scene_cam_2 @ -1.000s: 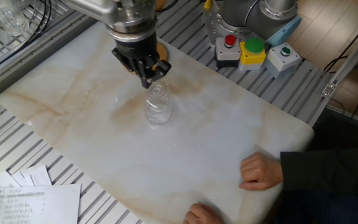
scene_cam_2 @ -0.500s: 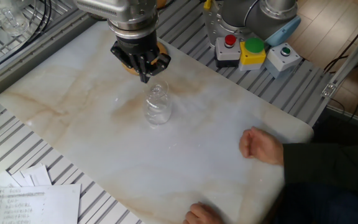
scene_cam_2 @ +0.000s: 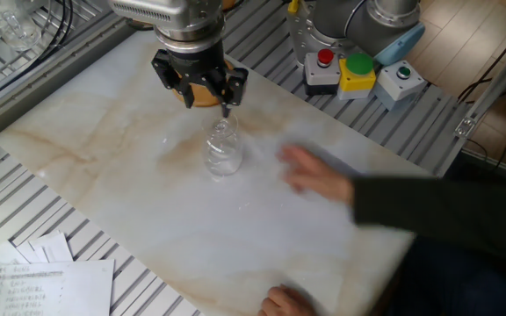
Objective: Put the glass cup onto the shelf
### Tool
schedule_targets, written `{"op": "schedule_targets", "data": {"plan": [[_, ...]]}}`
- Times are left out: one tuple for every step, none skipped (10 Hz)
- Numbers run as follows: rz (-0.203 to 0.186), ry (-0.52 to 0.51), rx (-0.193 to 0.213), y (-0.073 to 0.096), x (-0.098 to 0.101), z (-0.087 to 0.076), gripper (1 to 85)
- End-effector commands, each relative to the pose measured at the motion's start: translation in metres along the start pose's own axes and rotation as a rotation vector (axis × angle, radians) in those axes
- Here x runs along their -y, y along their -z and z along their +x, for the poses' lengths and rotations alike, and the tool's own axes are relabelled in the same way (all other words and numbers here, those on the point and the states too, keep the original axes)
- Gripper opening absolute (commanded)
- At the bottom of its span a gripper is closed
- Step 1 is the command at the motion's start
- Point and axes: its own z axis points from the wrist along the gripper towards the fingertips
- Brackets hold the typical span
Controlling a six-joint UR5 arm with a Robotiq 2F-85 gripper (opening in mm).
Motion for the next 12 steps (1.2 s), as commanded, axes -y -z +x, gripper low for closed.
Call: {"op": "schedule_targets", "data": {"plan": [[0.016, -0.070, 0.022, -0.001, 0.004, -0.006, 33.7], [0.002, -0.176, 0.076, -0.001, -0.002, -0.023, 1.3], [0.004, -0.176, 0.057, -0.001, -0.002, -0.017, 1.3], [0.008, -0.178, 0.056, -0.001, -0.001, -0.017, 1.3], [0.014, -0.176, 0.057, 0.000, 0.001, -0.018, 1.3], [0.024, -0.167, 0.055, 0.000, 0.004, -0.017, 1.3], [0.025, -0.158, 0.051, 0.002, 0.008, -0.017, 1.3], [0.028, -0.148, 0.042, 0.005, 0.013, -0.017, 1.3], [0.027, -0.148, 0.038, 0.006, 0.014, -0.018, 1.3], [0.028, -0.154, 0.035, 0.007, 0.014, -0.019, 1.3], [0.029, -0.163, 0.034, 0.009, 0.014, -0.024, 1.3], [0.024, -0.148, 0.034, 0.011, 0.016, -0.027, 19.3]]}}
